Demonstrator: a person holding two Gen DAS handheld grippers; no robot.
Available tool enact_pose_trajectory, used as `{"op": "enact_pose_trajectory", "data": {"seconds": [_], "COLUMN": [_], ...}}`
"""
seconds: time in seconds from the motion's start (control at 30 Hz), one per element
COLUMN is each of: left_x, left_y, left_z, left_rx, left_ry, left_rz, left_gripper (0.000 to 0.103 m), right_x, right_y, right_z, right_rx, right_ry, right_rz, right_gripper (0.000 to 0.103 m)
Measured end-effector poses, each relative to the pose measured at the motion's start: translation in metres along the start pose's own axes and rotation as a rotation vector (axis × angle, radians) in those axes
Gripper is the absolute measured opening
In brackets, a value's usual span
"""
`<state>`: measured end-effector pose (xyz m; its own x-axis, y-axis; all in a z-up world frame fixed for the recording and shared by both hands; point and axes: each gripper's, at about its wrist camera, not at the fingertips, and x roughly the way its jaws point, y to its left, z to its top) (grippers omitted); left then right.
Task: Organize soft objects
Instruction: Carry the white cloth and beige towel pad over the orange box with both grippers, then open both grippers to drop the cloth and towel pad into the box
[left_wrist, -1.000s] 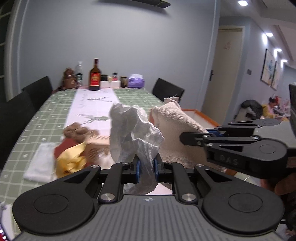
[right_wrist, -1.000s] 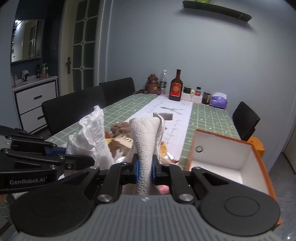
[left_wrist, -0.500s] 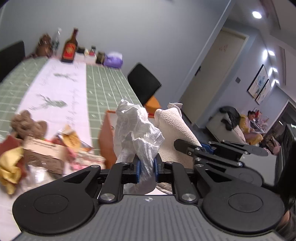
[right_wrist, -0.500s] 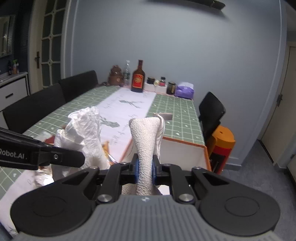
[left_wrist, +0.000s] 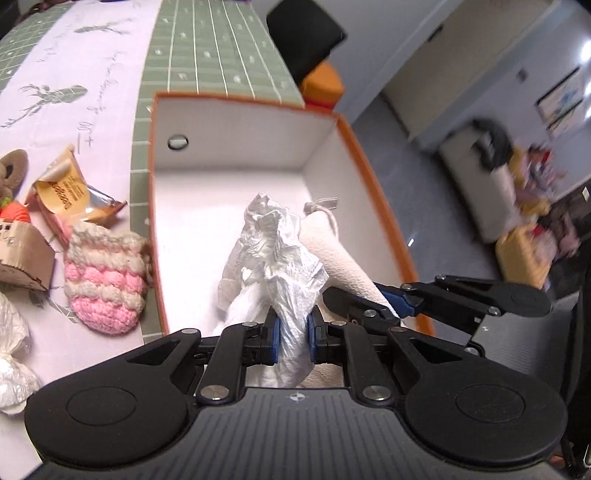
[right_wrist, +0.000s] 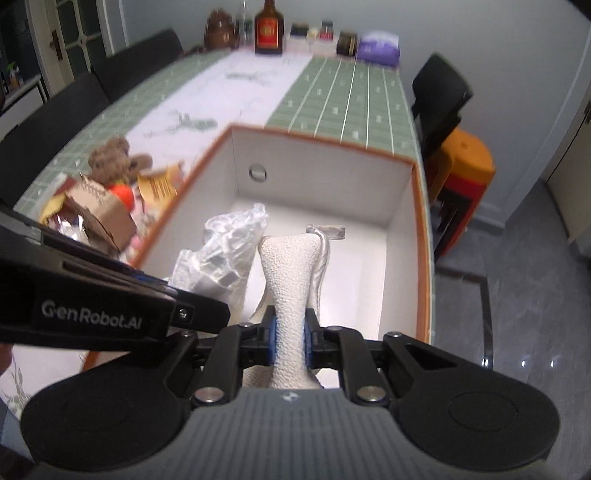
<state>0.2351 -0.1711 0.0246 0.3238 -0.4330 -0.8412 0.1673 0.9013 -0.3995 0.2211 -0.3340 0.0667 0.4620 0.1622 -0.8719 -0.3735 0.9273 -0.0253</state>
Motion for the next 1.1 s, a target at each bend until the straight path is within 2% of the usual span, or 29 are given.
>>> {"op": "enact_pose_trajectory", "data": {"seconds": [0.23,0.47,0.57,0.67,0.77,0.83,0.87,0.9,0.97,1.1], "left_x": [0.020,0.027,0.026,0.023,0.021,0.019,0.016,0.013,0.005,-0.017], "left_y": [-0.011,-0.017,-0.021,-0.021,-0.019,-0.019,-0.019,-0.019,-0.016,-0.012], "left_z": [-0.008,-0.008,-0.008,-0.008,-0.008,-0.007,-0.007,-0.008,-0.009,-0.012], "left_rx": [0.092,0.131,0.153,0.151,0.157,0.161,0.161,0.159,0.155,0.173], "left_ry": [0.103,0.147,0.139,0.142,0.134,0.123,0.119,0.114,0.089,0.037], "left_rz": [0.063,0.112,0.123,0.109,0.099,0.094,0.090,0.092,0.085,0.076], "left_gripper": [0.016,0.020,0.022,0.032,0.033,0.034,0.037,0.046,0.054,0.054], "right_x": [0.031,0.047,0.046,0.042,0.037,0.034,0.033,0.030,0.024,0.014], "right_y": [-0.005,0.002,0.005,0.003,0.004,0.006,0.006,0.007,0.009,0.014], "right_z": [-0.014,-0.019,-0.021,-0.020,-0.021,-0.020,-0.020,-0.020,-0.020,-0.018], "right_rx": [-0.008,-0.074,-0.086,-0.079,-0.088,-0.094,-0.095,-0.100,-0.115,-0.122], "right_ry": [0.105,0.147,0.143,0.135,0.131,0.129,0.128,0.124,0.110,0.098], "right_rz": [0.017,-0.006,-0.020,-0.033,-0.054,-0.061,-0.066,-0.072,-0.083,-0.102], "right_gripper": [0.012,0.017,0.025,0.030,0.038,0.039,0.043,0.045,0.052,0.053]}}
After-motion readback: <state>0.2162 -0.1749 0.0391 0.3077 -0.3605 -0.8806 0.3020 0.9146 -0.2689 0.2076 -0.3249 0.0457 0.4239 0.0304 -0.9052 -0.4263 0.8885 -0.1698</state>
